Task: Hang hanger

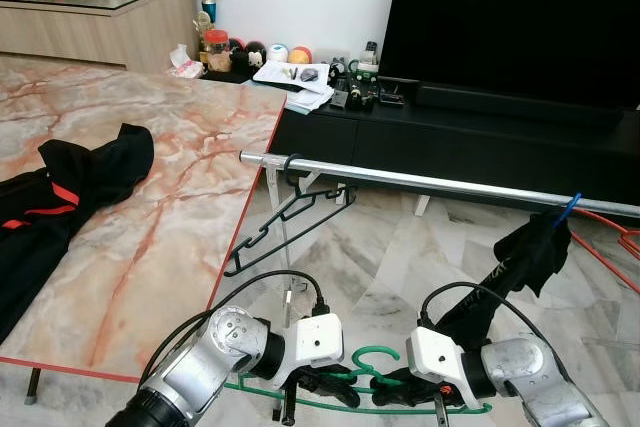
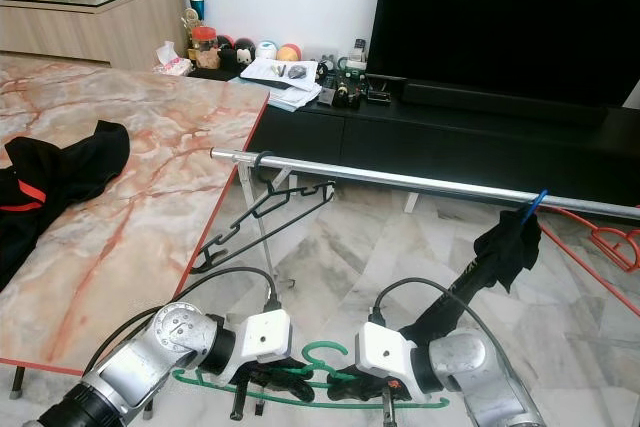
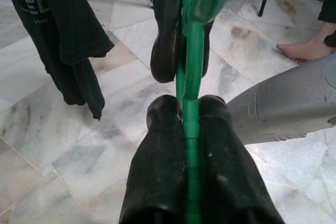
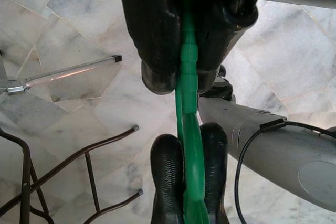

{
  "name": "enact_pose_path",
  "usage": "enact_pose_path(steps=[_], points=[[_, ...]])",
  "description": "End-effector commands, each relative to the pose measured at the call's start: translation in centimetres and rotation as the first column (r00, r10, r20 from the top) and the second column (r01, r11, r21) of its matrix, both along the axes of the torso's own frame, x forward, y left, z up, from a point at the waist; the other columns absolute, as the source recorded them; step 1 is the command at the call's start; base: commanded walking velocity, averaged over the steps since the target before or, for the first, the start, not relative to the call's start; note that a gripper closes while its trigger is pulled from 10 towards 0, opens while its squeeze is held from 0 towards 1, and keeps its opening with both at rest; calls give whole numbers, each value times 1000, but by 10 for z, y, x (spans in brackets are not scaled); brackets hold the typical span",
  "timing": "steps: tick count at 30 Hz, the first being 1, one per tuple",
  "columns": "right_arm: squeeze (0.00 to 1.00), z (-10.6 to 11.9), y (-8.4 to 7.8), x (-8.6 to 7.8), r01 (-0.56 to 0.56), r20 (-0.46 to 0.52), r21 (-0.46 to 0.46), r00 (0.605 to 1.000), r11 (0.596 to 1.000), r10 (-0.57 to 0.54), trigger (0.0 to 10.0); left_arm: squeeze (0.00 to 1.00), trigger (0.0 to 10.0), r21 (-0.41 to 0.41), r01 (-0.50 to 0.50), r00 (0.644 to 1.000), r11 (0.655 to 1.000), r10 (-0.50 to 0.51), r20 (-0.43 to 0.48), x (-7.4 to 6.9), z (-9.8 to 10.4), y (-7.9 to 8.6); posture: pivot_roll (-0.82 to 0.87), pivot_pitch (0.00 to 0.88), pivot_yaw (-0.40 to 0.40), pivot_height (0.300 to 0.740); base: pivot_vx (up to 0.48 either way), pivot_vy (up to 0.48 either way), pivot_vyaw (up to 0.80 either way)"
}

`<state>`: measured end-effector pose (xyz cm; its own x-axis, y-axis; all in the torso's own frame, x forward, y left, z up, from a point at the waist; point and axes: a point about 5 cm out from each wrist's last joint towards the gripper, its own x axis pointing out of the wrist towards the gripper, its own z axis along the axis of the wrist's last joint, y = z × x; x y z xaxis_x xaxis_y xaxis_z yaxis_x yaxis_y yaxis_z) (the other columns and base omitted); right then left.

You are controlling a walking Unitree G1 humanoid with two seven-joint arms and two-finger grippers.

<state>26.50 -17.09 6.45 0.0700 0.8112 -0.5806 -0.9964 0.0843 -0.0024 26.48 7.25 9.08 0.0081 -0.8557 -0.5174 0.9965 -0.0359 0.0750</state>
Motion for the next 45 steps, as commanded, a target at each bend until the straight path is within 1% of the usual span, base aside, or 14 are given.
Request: enact_pose_path(steps=[1, 13, 15, 16, 17, 23, 30, 31, 32, 35, 36, 38, 44, 45], points=[[0, 4, -6, 1, 16, 14, -10, 1000, 1000, -16, 10000, 0, 0, 1, -1, 1000, 1000, 1, -3, 3, 2, 2, 114, 0, -96, 740, 0, 0, 0], [0, 3, -11, 0, 29, -9, -13, 1000, 999, -29, 10000, 0, 0, 13, -23, 1000, 1000, 23, -20, 2, 0, 11, 117, 0, -103, 740, 0, 0, 0], [322, 3, -13, 0, 29, -14, -14, 999, 999, -29, 10000, 0, 0, 26, -26, 999, 999, 27, -17, 3, 0, 14, 121, 0, -106, 740, 0, 0, 0], [851, 4, -14, 0, 30, -13, -11, 999, 999, -30, 10000, 0, 0, 39, -31, 999, 999, 32, -13, 5, 0, 17, 119, 0, -106, 740, 0, 0, 0], [945, 5, -14, 1, 34, -10, -8, 999, 999, -34, 10000, 0, 0, 44, -35, 999, 998, 36, -12, 6, 0, 18, 119, 0, -107, 740, 0, 0, 0], [988, 8, -19, 3, 46, -8, -8, 999, 999, -46, 10000, 0, 0, 70, -58, 998, 996, 58, -2, 8, -4, 24, 113, 0, -110, 740, 0, 0, 0], [961, 6, -32, 1, 102, -10, -30, 995, 994, -103, 10000, 0, 0, 57, -125, 992, 990, 126, -6, 9, -7, 29, 104, 0, -114, 740, 0, 0, 0], [12, 3, -40, 4, 172, 15, -46, 985, 984, -172, 10000, 0, 0, 46, -167, 986, 985, 167, -1, 9, -9, 33, 99, 0, -111, 740, 0, 0, 0], [12, 3, -40, 4, 172, 15, -46, 985, 984, -172, 10000, 0, 0, 46, -167, 986, 985, 167, -1, 9, -9, 33, 99, 0, -111, 740, 0, 0, 0], [0, -7, -58, 10, 371, 64, -64, 928, 926, -368, 10000, 0, 0, 37, -246, 969, 969, 245, 14, 7, -16, 43, 89, 0, -104, 740, 0, 0, 0], [0, -17, -68, 7, 472, 74, -59, 881, 879, -468, 10000, 0, 0, 45, -275, 962, 961, 274, 14, 4, -20, 48, 92, 0, -104, 740, 0, 0, 0], [0, -25, -73, 4, 538, 61, -55, 843, 841, -535, 10000, 0, 0, 46, -290, 957, 956, 289, 19, 2, -22, 50, 93, 0, -103, 740, 0, 0, 0], [0, -74, -71, -27, 728, -53, -90, 678, 679, -734, 10000, 0, 0, 19, -355, 935, 935, 354, 24, -5, -25, 51, 87, 0, -89, 740, 0, 0, 0], [0, -84, -70, -33, 768, -79, -105, 626, 631, -776, 10000, 0, 9686, 10, -377, 926, 926, 376, 29, -5, -26, 51, 86, 0, -83, 740, 0, 0, 0]])
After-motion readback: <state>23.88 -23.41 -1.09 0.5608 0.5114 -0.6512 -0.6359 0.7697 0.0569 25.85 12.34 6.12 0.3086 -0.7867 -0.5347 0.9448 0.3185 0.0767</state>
